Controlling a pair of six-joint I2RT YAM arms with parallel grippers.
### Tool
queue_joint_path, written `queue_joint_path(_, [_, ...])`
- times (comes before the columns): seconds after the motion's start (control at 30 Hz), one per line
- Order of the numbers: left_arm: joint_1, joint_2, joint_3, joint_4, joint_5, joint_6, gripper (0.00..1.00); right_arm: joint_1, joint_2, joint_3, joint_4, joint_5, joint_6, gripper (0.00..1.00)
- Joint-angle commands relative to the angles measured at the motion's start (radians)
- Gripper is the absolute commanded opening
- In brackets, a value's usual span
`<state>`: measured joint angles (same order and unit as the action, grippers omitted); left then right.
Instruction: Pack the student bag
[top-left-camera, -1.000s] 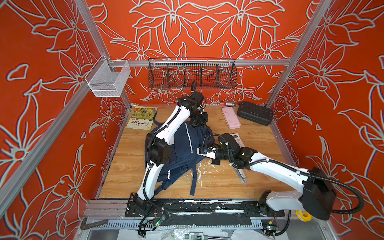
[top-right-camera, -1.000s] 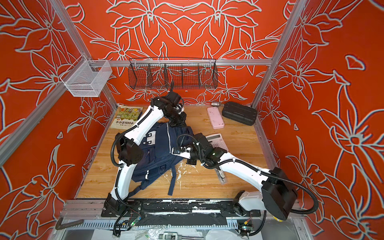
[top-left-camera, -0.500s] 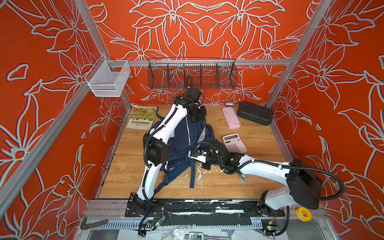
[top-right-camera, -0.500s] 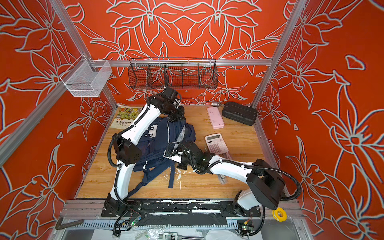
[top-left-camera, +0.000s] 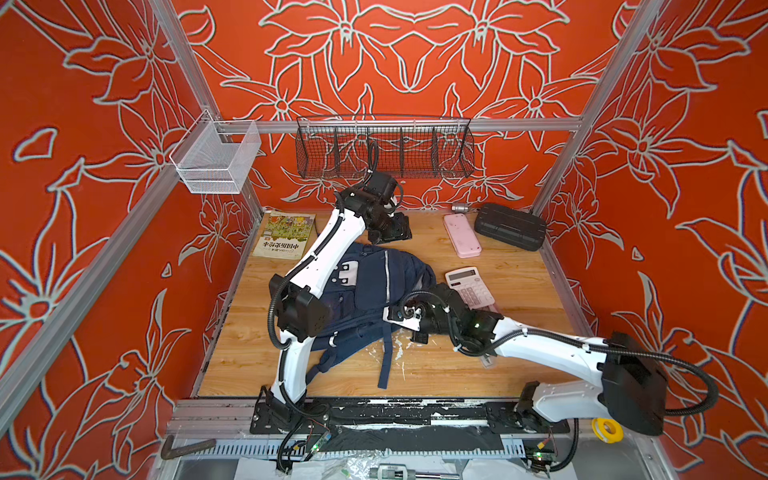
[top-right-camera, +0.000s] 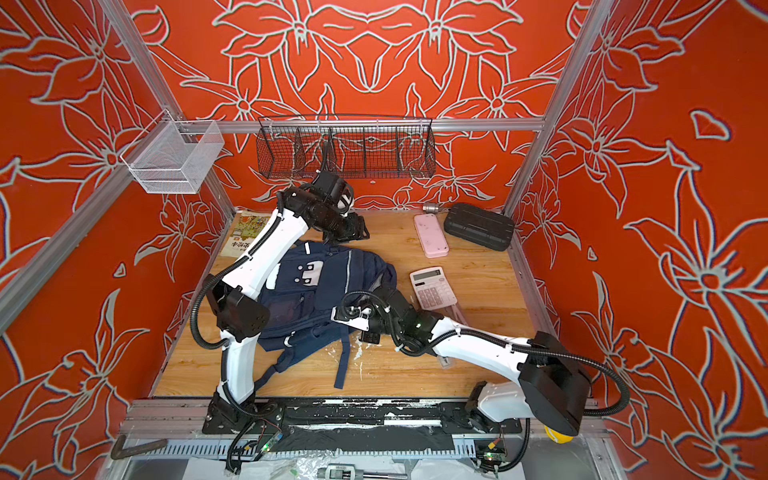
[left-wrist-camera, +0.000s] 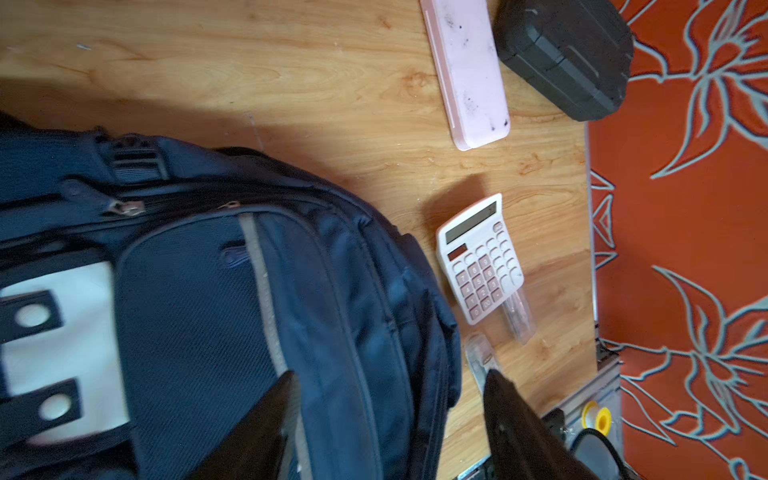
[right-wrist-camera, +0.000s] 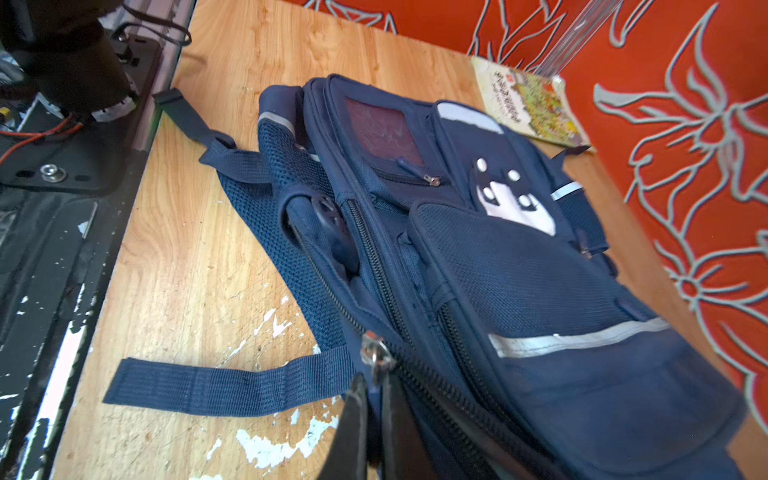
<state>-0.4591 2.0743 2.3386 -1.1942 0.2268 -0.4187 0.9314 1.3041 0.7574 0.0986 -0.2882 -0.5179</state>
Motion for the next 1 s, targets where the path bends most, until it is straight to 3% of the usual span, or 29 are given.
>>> queue_joint_path(0.0, [-0.023, 0.002, -0.011, -0.139, -0.121, 0.089, 0.7, 0.007, -0.039, -0.002, 0.057, -0.041, -0.034, 0.0])
queue_joint_path(0.2, [-0.075, 0.117, 0.025, -0.273, -0.156, 0.131, 0.7, 0.007, -0.02, -0.019, 0.073, -0.03, -0.027, 0.0])
queue_joint_path(0.5, [-0.086, 0.215, 0.024, -0.295, -0.122, 0.138, 0.71, 0.007, -0.009, -0.008, 0.053, -0.039, -0.036, 0.0])
queue_joint_path(0.67, [-0.086, 0.263, 0.014, -0.314, -0.134, 0.149, 0.65, 0.007, -0.012, -0.015, 0.052, -0.03, -0.039, 0.0])
queue_joint_path(0.73, [-0.086, 0.272, 0.01, -0.311, -0.134, 0.153, 0.54, 0.006, -0.015, -0.016, 0.049, -0.029, -0.04, 0.0])
queue_joint_path(0.87, [-0.078, 0.255, -0.006, -0.307, -0.157, 0.15, 0.1, 0.001, -0.026, -0.02, 0.032, -0.017, -0.044, 0.0])
queue_joint_path(0.93, [-0.064, 0.23, -0.023, -0.296, -0.154, 0.148, 0.0, -0.007, -0.035, -0.029, 0.032, -0.014, -0.047, 0.0])
queue_joint_path(0.97, [-0.055, 0.213, -0.035, -0.285, -0.141, 0.146, 0.0, -0.011, -0.039, -0.032, 0.029, -0.015, -0.047, 0.0])
